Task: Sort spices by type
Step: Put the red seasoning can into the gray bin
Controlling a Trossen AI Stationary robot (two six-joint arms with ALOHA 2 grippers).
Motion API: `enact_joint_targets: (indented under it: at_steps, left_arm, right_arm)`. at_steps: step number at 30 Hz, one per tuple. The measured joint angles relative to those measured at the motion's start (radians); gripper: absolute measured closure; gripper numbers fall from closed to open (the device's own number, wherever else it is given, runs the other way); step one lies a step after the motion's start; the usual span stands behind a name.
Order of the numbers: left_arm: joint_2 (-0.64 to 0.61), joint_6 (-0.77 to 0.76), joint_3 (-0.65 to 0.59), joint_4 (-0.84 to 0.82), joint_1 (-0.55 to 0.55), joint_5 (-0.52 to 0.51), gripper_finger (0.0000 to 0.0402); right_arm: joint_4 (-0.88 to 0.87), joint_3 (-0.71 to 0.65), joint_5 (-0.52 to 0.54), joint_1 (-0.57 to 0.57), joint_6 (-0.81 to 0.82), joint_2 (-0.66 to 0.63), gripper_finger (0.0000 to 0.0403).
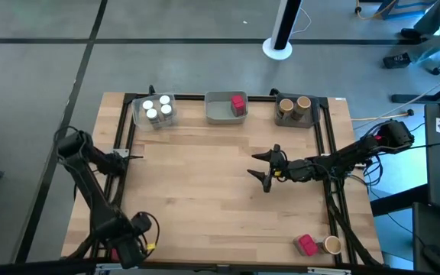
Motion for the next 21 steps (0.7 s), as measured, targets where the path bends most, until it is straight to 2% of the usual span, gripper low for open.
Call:
enact_joint_targets:
  at_steps: [5,21]
  left_arm:
    - [0.031,0.023,0.000,0.000,-0.026,0.068,0.0013]
    - [0.062,-0.062,-0.002,0.007,-0.121,0.035,0.0013]
  right_arm:
    - [0.000,0.000,0.000,0.000,0.000,0.000,0.0100]
    - [0.000,0.000,0.000,0.000,0.000,0.000,0.0100]
